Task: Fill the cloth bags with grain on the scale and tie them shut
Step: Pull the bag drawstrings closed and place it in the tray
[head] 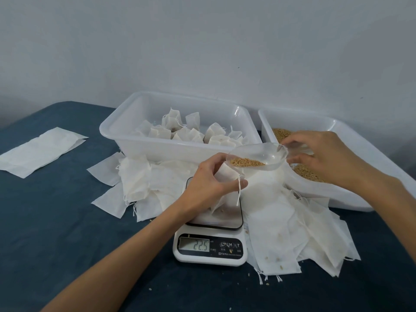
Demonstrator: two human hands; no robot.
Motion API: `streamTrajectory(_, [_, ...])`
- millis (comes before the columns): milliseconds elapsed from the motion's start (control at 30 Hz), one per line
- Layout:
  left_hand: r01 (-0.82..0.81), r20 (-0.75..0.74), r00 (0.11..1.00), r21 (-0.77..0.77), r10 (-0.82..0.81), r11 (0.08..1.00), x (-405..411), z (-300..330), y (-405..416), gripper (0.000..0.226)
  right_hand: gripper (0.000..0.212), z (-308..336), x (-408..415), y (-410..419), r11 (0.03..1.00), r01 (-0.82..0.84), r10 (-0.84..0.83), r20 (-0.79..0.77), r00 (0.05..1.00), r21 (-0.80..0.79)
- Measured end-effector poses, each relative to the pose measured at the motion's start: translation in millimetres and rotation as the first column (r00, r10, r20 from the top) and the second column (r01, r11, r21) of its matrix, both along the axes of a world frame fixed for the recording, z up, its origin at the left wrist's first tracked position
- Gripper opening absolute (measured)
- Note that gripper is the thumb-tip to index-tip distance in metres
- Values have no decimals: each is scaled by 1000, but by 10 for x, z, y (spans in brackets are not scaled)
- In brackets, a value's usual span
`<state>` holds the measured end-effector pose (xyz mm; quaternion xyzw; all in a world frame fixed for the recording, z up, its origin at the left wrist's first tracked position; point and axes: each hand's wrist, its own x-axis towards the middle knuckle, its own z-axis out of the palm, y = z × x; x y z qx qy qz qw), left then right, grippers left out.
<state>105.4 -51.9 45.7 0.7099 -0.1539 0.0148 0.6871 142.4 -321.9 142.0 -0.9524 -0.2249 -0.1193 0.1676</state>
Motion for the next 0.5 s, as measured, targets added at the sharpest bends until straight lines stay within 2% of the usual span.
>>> streamTrajectory(167, [-40,3,999,28,40,999,-2,17,-4,45,26,-40,77,-219,993,75,-71,-49,996,94])
streamTrajectory(267, [-35,4,999,3,35,999,-6,32,6,44,34,-112,180,-436,962,252,-246,-67,967,104])
streamTrajectory(400, [-13,8,1000,-16,13,1000,-16,45,7,43,39,-285,355,-701,873,487,-488,-75,870,-28])
streamTrajectory(500, [-19,18,1000,14,19,1000,-22,42,11,44,25,-410,430,-738,810,558,-581,-117,805,-179])
